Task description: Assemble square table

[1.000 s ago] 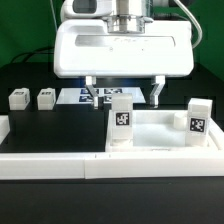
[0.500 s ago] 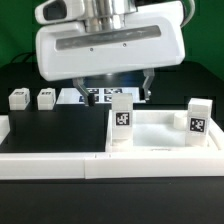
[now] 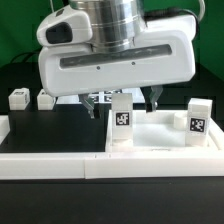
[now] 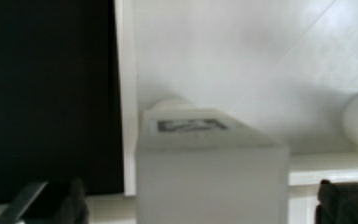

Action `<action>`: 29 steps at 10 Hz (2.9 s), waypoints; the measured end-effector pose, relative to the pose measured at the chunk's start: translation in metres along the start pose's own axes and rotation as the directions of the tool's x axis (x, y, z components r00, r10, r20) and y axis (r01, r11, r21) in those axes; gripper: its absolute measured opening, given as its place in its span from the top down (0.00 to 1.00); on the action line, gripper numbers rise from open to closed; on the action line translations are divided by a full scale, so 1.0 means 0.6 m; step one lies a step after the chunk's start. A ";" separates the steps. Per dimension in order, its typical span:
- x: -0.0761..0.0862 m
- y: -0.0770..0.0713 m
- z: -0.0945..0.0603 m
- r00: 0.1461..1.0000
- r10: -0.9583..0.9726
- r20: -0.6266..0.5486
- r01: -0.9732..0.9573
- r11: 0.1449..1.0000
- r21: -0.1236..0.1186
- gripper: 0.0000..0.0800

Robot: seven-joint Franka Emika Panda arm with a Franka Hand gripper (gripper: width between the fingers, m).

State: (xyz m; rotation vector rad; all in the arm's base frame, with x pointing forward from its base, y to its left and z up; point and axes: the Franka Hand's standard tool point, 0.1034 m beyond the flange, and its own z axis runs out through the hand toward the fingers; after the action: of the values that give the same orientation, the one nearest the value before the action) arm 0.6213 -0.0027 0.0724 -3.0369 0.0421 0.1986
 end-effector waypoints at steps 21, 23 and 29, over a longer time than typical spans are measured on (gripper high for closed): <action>0.017 0.004 0.007 0.126 0.992 -0.003 -0.990 0.126 0.068 0.63; 0.017 0.002 0.006 0.233 0.972 -0.012 -0.970 0.233 0.073 0.41; 0.009 -0.007 0.006 0.711 0.701 -0.065 -0.698 0.714 0.063 0.19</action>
Offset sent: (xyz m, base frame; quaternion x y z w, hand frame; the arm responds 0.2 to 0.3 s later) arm 0.0000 0.0000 0.0000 0.0000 0.0000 0.0000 1.0000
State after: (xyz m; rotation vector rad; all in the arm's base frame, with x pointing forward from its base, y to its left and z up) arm 0.6264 0.0018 0.0684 -2.8191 1.2057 0.1128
